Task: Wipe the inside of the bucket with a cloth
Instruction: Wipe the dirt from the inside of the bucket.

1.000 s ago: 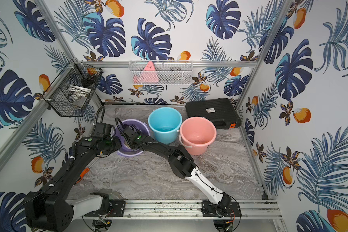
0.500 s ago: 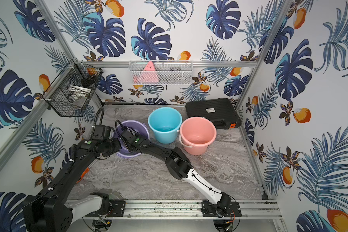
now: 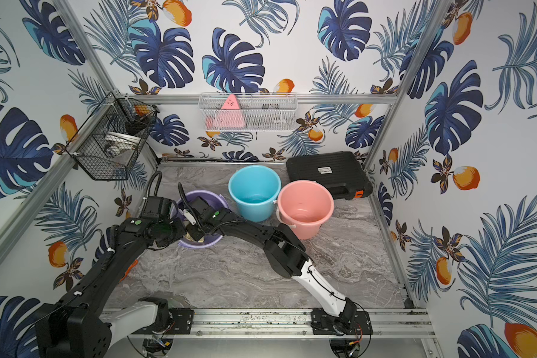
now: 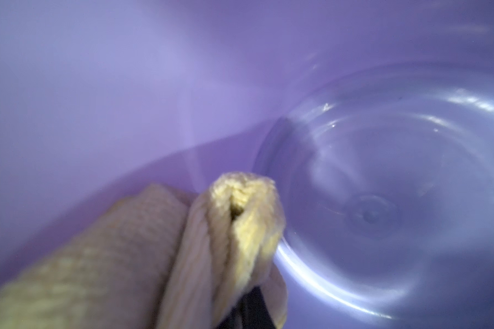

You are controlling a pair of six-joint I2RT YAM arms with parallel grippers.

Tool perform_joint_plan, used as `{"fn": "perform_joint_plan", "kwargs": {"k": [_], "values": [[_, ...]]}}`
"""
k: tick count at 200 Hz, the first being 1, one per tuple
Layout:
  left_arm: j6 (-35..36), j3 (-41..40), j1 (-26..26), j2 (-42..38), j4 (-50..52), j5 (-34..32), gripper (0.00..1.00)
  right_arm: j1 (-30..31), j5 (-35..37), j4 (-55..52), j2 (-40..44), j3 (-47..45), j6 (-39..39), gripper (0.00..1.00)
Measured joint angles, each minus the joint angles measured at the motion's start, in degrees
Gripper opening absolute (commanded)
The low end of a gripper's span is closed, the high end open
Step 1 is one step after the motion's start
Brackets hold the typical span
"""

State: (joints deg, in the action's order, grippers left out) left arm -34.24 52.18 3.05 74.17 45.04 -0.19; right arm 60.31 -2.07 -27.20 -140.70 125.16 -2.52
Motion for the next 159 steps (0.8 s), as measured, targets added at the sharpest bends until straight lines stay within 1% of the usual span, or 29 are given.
{"fn": "perform_joint_plan", "kwargs": {"k": [14,33,55,74,91,103,124,139,159], "values": [[-0.4,-0.7,0.0,-0.2,-1.0,-0.3,0.0,0.3,5.1,-0.8,-1.2,1.4,0.1,0.0],[-0.5,-1.2,0.1,-0.3,-2.0,-0.4,0.0,0.5,15.4,-0.7,-3.0,2.1,1.1,0.0],[-1.2,-2.1,0.3,-0.5,-3.0,-0.5,0.0,0.4,27.1,0.9,-3.5,0.1,2.9,0.0],[-1.7,-2.3,0.3,0.5,-4.0,-0.5,0.0,0.4,34.5,3.3,-3.7,-1.0,4.4,0.0],[-1.9,-2.4,0.3,1.6,-5.7,-0.4,0.0,0.4,40.6,4.2,-6.4,3.0,5.8,0.0],[-2.5,-2.8,0.3,1.6,-6.6,-0.4,0.0,0.4,43.5,3.9,-9.4,7.4,6.5,0.0],[-3.8,-3.5,0.3,1.4,-7.6,-0.7,0.0,0.4,45.8,1.8,-13.4,12.9,6.6,0.0],[-4.7,-4.2,0.3,1.3,-8.4,-1.1,0.0,0.5,46.6,1.1,-14.9,14.5,6.6,0.0],[-5.2,-4.6,0.3,1.3,-9.4,-1.3,0.0,0.5,46.9,0.3,-15.4,14.4,5.7,0.0]]}}
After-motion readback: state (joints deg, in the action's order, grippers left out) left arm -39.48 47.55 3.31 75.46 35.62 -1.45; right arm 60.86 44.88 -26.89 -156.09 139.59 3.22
